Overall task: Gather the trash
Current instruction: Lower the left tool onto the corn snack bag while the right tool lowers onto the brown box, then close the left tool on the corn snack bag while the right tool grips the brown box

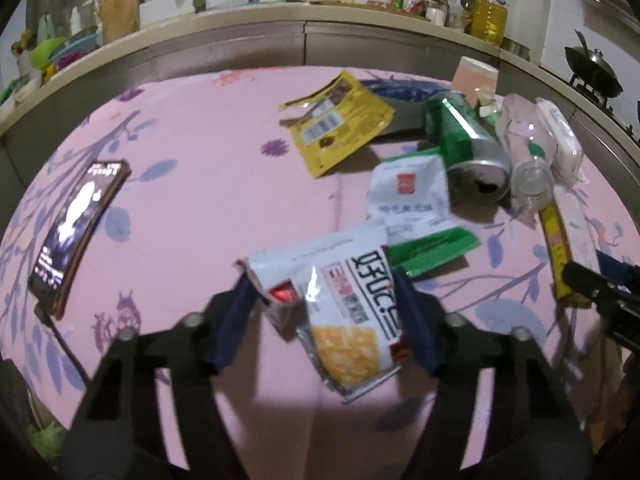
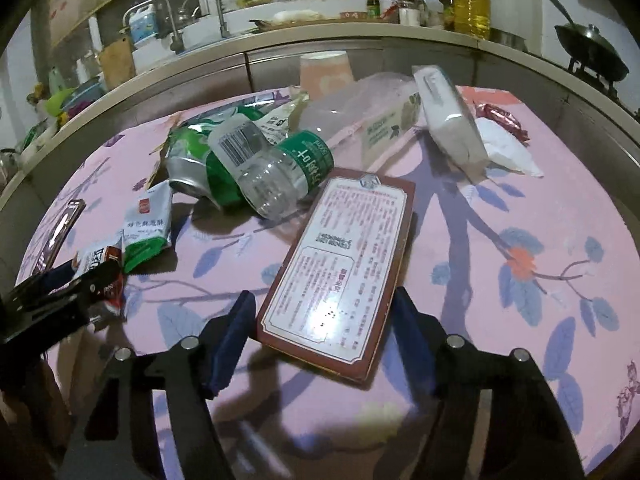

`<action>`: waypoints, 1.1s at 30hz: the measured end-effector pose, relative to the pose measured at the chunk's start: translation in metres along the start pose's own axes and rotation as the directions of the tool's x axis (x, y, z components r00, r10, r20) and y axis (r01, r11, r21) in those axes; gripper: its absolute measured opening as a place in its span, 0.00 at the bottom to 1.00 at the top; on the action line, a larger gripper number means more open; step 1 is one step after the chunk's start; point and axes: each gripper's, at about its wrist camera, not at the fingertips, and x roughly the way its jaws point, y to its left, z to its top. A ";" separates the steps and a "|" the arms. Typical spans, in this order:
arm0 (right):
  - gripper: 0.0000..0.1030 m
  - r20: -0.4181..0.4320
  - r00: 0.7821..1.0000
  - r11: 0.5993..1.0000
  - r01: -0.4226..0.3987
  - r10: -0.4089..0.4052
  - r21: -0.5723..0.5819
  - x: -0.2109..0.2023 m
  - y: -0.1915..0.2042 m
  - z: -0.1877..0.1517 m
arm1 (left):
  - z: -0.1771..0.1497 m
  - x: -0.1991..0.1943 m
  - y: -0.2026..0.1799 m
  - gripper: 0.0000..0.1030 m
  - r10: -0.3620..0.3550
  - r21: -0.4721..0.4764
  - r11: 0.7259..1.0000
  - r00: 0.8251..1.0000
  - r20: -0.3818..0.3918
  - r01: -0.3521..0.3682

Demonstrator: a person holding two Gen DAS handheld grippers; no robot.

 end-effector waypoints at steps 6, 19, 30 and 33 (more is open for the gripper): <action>0.59 0.014 1.000 0.998 0.027 -0.028 0.050 -0.017 -0.023 -0.008 | -0.005 -0.007 0.008 0.55 -0.016 -0.020 1.000 1.000 0.004 0.016; 0.58 0.022 1.000 1.000 -0.001 0.000 0.027 -0.044 -0.032 -0.029 | -0.007 -0.027 -0.034 0.51 -0.172 0.107 0.980 0.985 0.025 0.168; 0.61 0.023 0.998 0.989 0.061 -0.065 0.138 -0.055 -0.065 -0.044 | -0.008 -0.012 -0.119 0.51 -0.287 0.300 0.909 0.957 -0.048 0.288; 0.74 0.033 0.997 0.989 0.058 -0.064 0.139 -0.057 -0.069 -0.046 | -0.008 -0.006 -0.129 0.70 -0.265 0.312 0.910 0.962 -0.066 0.272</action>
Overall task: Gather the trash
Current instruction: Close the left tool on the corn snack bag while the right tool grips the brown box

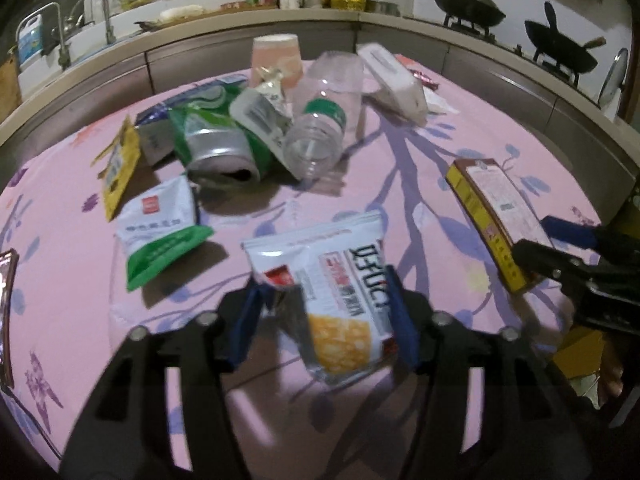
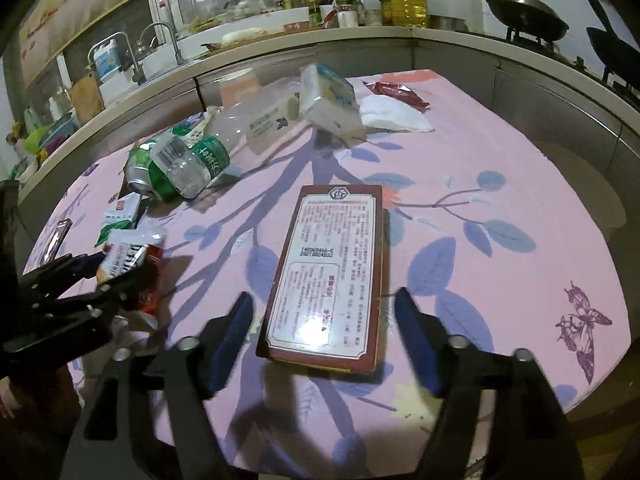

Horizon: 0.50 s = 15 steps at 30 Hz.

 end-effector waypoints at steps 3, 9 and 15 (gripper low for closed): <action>0.78 0.002 1.000 1.000 -0.004 0.004 -0.007 0.001 0.000 -0.001 | -0.001 0.000 -0.003 0.75 0.021 -0.003 1.000 1.000 0.007 -0.021; 0.74 -0.021 1.000 1.000 -0.016 0.016 0.002 0.008 -0.005 -0.004 | 0.000 0.006 -0.005 0.56 0.031 -0.001 1.000 0.999 -0.013 -0.031; 0.56 0.013 1.000 0.999 -0.026 0.026 0.046 0.007 -0.023 0.000 | 0.017 0.016 -0.026 0.42 -0.013 0.065 0.998 1.000 -0.011 0.014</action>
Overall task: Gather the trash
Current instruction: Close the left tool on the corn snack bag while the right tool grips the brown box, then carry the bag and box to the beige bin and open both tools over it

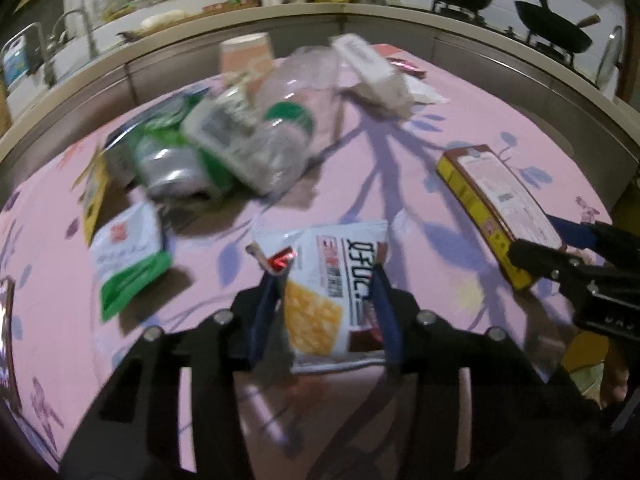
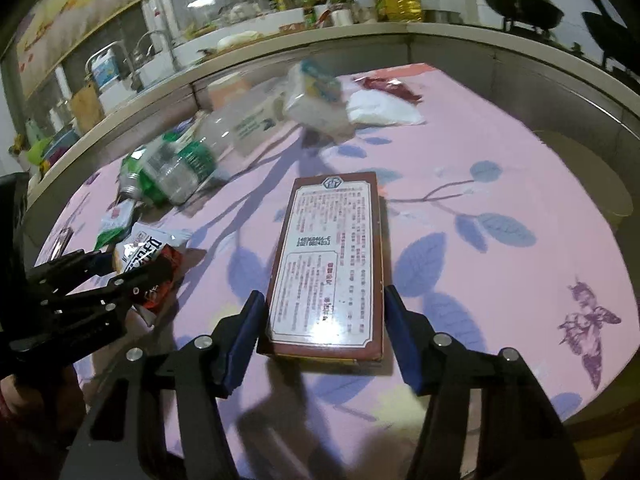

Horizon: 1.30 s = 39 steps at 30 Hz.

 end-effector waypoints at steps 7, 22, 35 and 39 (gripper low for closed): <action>0.56 0.055 0.997 0.993 0.052 -0.059 0.108 -0.007 -0.047 0.014 | 0.049 0.021 -0.039 0.40 -0.095 0.059 0.994 0.995 0.043 0.092; 0.76 0.076 0.990 0.985 0.106 -0.117 0.137 -0.011 -0.082 0.001 | 0.071 0.068 -0.086 0.71 -0.120 0.063 0.991 0.993 -0.023 0.121; 0.60 0.132 0.984 0.991 0.109 -0.119 0.084 -0.009 -0.079 -0.006 | 0.062 0.062 -0.077 0.45 -0.139 0.036 0.989 0.989 -0.039 0.141; 0.55 0.143 0.985 0.993 0.083 -0.095 0.088 -0.013 -0.081 -0.003 | 0.073 0.066 -0.090 0.30 -0.186 0.069 0.979 0.981 -0.059 0.190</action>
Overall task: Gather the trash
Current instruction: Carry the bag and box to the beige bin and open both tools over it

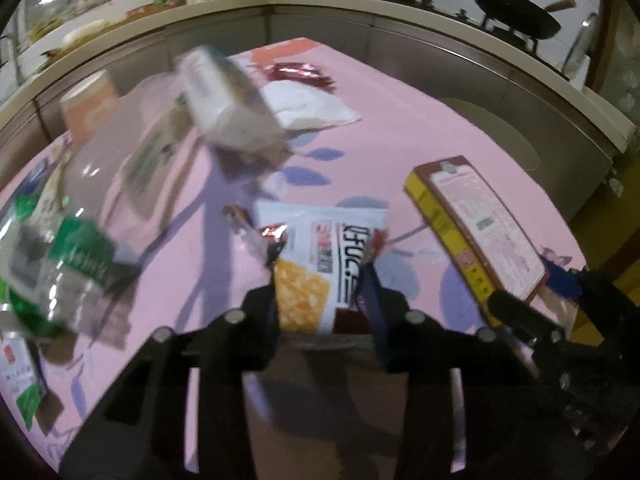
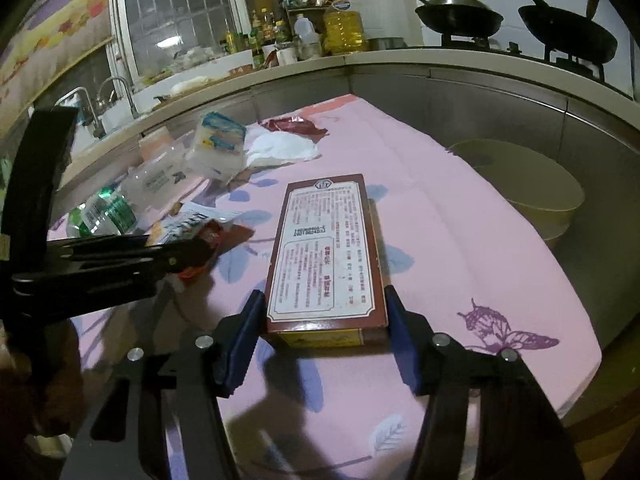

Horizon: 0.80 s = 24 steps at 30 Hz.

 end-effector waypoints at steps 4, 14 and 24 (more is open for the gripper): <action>0.55 0.042 0.999 0.997 0.003 -0.006 0.072 -0.007 -0.021 0.008 | 0.017 0.006 -0.023 0.29 -0.049 0.042 0.998 0.999 -0.003 0.049; 0.55 0.116 0.988 0.978 0.074 -0.098 0.197 -0.012 -0.086 0.039 | 0.085 0.037 -0.106 0.28 -0.129 0.192 0.974 0.991 0.024 0.122; 0.55 0.094 0.981 0.922 0.125 -0.170 0.367 -0.006 -0.173 0.069 | 0.151 0.098 -0.177 0.28 -0.218 0.261 0.940 0.975 -0.038 0.220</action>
